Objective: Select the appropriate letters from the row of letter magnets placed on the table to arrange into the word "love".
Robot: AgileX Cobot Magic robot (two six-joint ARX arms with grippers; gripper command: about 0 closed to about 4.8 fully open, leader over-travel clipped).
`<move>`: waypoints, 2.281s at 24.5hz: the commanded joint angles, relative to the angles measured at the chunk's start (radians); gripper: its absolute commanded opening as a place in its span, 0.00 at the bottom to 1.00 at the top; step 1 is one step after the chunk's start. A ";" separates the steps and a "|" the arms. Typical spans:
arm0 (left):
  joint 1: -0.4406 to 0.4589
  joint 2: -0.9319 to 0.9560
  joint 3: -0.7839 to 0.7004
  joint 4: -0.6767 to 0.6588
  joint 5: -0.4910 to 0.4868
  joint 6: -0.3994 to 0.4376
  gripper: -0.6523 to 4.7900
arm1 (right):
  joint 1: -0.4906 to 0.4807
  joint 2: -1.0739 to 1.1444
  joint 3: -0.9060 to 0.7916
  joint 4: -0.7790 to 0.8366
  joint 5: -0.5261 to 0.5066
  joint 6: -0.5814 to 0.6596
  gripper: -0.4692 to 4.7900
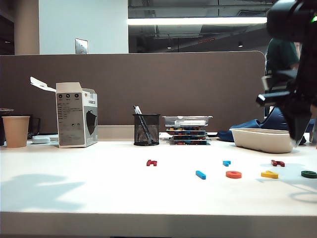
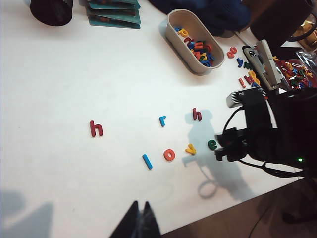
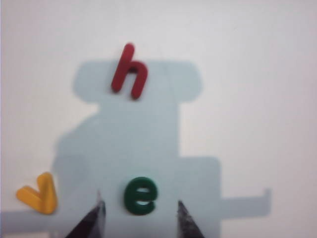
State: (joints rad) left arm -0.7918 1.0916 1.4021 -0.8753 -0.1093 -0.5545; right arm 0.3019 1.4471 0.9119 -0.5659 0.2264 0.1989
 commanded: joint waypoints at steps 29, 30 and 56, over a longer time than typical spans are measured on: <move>-0.001 -0.003 0.003 0.009 -0.003 0.004 0.11 | -0.401 -0.879 -0.077 -0.164 -0.188 -0.192 0.08; -0.001 -0.003 0.003 0.009 -0.003 0.004 0.11 | -0.401 -0.896 -0.094 -0.161 -0.210 -0.192 0.08; 0.171 0.012 0.024 0.226 -0.097 0.320 0.11 | -0.382 -1.145 -0.379 0.080 -0.336 -0.164 0.08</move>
State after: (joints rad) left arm -0.6647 1.1091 1.4117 -0.6647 -0.2035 -0.3042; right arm -0.0818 0.3103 0.5278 -0.5220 -0.1089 0.0326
